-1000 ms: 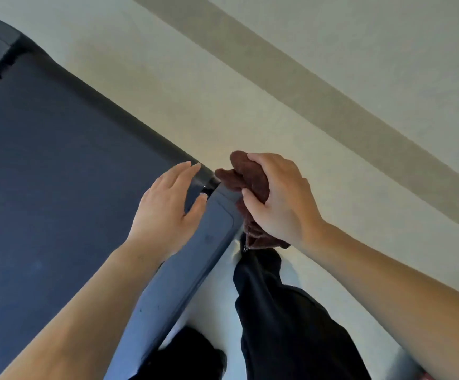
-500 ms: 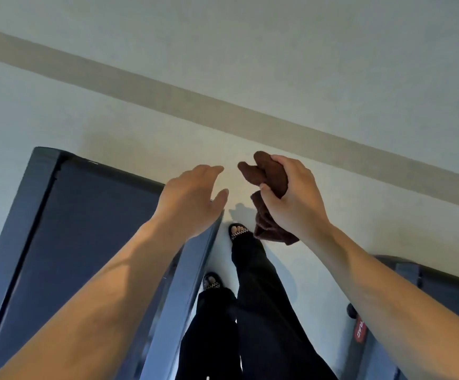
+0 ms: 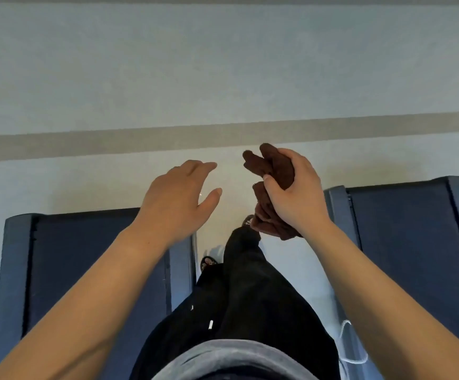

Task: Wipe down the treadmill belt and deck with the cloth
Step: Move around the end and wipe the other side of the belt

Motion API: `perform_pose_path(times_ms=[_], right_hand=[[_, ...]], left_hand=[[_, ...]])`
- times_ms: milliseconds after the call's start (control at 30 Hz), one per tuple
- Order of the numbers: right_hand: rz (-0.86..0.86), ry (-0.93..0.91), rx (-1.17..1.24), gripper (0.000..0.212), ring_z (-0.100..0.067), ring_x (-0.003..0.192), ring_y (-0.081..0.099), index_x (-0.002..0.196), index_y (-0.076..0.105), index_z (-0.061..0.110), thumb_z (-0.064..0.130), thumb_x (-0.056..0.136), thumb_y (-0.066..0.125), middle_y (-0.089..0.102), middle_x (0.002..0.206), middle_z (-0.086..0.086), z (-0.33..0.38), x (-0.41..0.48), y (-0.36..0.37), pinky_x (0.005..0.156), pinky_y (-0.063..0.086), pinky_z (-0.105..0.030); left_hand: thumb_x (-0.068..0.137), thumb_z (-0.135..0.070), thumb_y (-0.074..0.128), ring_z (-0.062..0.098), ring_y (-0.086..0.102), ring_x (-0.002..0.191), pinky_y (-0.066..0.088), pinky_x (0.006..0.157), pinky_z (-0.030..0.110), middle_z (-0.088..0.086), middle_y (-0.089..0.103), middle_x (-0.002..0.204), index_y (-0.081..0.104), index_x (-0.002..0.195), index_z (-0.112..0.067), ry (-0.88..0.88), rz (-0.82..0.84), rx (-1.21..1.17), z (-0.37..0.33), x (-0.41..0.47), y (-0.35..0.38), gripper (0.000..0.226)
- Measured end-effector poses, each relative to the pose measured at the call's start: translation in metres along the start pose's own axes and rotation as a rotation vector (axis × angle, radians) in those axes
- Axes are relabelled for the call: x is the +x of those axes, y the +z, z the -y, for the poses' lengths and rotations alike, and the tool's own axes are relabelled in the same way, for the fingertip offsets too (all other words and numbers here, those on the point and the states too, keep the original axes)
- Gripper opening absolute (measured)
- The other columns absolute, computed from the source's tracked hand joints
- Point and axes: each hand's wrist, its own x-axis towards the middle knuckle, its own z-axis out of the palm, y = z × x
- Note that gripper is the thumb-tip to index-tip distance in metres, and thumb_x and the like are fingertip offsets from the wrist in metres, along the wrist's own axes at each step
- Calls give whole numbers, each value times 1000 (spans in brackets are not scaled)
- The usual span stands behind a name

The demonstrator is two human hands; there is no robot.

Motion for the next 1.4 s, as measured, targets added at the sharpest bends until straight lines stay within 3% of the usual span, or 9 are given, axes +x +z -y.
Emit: perform_pose_path(times_ms=[233, 333, 433, 633, 800, 933, 1200, 1400], right_hand=[[-231, 163, 93, 41, 15, 98, 50, 122, 52, 36, 25, 83, 58, 52, 107, 29, -38, -96, -59, 76, 36, -2], [-315, 243, 103, 40, 10, 98, 51, 122, 53, 36, 25, 84, 58, 50, 105, 32, -58, -129, -75, 77, 34, -5], [-385, 329, 75, 43, 3, 95, 50, 125, 50, 36, 26, 85, 60, 51, 110, 24, -74, -160, -85, 73, 33, -7], [-468, 402, 106, 41, 4, 89, 52, 120, 51, 40, 25, 83, 61, 52, 108, 21, -106, -215, -97, 68, 34, -9], [-448, 459, 177, 44, -7, 106, 52, 122, 48, 41, 25, 83, 58, 54, 118, 17, -129, -254, -99, 80, 41, -25], [-471, 500, 211, 45, -8, 105, 52, 124, 48, 41, 25, 83, 59, 55, 120, 15, -139, -267, -106, 82, 40, -26], [-572, 576, 206, 37, -4, 97, 52, 117, 51, 40, 24, 84, 58, 55, 114, 16, -161, -217, -139, 73, 39, -19], [-650, 669, 180, 40, -13, 106, 52, 124, 51, 34, 26, 85, 60, 55, 120, 12, -172, -162, -174, 90, 47, -35]], left_hand=[[95, -45, 36, 22, 54, 107, 38, 93, 35, -2, 38, 145, 31, 144, -26, 251, 117, 95, -66, -4, 13, 52], [95, -45, 37, 22, 55, 106, 39, 91, 35, -1, 41, 143, 33, 143, -25, 361, 141, 146, -95, 0, 26, 52], [95, -45, 37, 21, 55, 104, 39, 89, 35, -2, 43, 142, 33, 142, -24, 444, 167, 174, -123, -6, 43, 52], [95, -44, 37, 20, 54, 108, 41, 90, 36, -3, 44, 140, 34, 142, -24, 531, 183, 226, -155, -41, 77, 51], [95, -44, 36, 20, 52, 113, 42, 92, 39, -3, 44, 140, 32, 143, -24, 547, 217, 290, -169, -73, 101, 52], [94, -44, 37, 19, 47, 121, 41, 94, 39, -6, 40, 143, 32, 142, -25, 576, 249, 289, -188, -79, 111, 52], [94, -43, 39, 19, 47, 120, 41, 93, 38, -6, 40, 143, 33, 142, -25, 696, 317, 294, -236, 3, 120, 52], [93, -43, 40, 20, 47, 121, 42, 92, 39, -4, 42, 142, 32, 142, -25, 853, 345, 361, -294, 92, 120, 53]])
